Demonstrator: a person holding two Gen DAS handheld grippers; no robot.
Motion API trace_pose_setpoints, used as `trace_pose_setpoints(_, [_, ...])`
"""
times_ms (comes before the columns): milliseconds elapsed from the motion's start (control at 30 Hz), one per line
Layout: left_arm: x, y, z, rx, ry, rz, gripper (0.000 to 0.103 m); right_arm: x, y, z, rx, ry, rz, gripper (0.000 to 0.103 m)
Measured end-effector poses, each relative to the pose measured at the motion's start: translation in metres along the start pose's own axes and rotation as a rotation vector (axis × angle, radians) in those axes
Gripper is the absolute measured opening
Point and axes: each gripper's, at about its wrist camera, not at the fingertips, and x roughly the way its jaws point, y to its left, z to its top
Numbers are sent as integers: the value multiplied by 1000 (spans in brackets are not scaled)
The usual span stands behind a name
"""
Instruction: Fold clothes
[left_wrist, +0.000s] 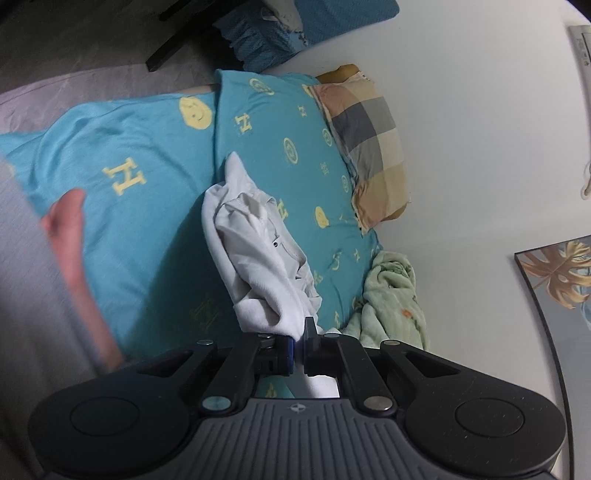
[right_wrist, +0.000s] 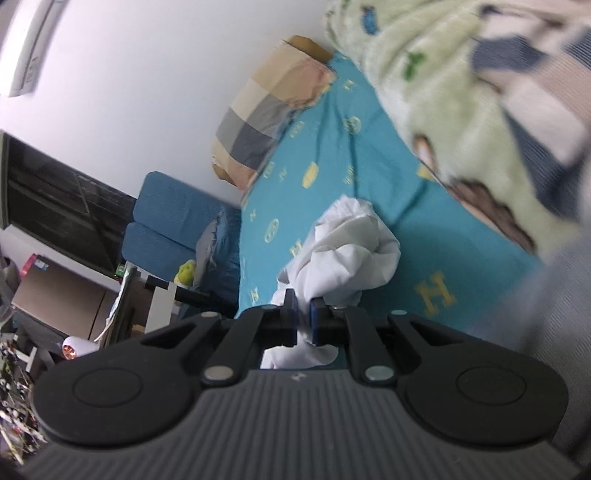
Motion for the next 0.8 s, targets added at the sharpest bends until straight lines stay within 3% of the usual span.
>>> trace_pose_setpoints(167, [7, -8, 4, 4, -3, 7, 5, 12, 1, 8, 36, -3, -25, 10])
trace_pose_setpoints(333, [48, -23, 33, -21, -31, 2, 5, 56, 13, 37, 64, -10, -41, 10])
trace_pose_setpoints(633, [161, -37, 111, -36, -58, 79, 5, 177, 27, 87, 52, -2, -126, 10])
trace_pose_setpoints(800, [229, -19, 147, -7, -29, 187, 5, 242, 10, 98, 47, 38, -174, 10])
